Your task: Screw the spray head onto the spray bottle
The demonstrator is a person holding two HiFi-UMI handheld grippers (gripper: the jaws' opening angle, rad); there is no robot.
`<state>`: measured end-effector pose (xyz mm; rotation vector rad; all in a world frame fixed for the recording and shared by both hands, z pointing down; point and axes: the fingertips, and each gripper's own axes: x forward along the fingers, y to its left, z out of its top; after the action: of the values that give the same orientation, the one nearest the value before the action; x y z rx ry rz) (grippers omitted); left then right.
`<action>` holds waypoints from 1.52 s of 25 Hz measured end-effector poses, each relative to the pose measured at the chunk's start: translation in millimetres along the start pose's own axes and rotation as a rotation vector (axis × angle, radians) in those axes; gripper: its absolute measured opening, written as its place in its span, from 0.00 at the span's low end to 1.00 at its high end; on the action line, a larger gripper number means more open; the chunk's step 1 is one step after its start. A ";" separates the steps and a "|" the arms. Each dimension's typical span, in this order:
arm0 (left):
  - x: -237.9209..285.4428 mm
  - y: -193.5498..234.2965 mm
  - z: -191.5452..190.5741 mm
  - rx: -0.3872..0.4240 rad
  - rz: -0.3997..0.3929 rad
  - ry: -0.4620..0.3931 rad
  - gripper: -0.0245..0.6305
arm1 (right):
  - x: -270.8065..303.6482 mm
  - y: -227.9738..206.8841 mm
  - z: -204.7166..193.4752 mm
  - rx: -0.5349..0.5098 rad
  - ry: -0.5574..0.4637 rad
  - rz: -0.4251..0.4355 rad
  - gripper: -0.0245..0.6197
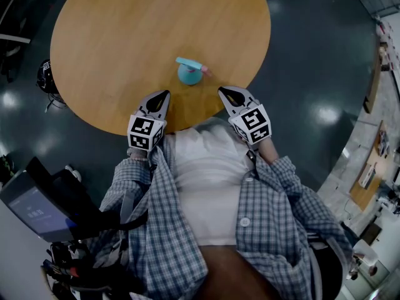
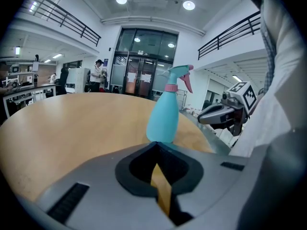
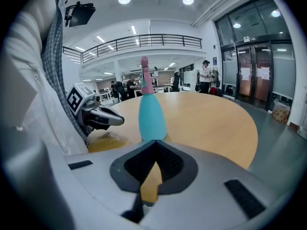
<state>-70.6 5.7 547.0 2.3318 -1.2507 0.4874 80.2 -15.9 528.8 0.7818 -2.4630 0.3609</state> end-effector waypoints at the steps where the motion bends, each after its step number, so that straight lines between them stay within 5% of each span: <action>1: 0.4 0.0 0.3 0.003 0.000 -0.001 0.04 | 0.4 -0.2 0.3 -0.001 0.000 0.002 0.03; 38: 1.4 -3.8 -1.7 -0.002 -0.011 0.011 0.04 | 1.9 4.4 -1.2 -0.018 0.014 0.026 0.03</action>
<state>-66.9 7.5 548.3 2.3301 -1.2318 0.4941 76.7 -12.8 530.4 0.7384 -2.4620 0.3524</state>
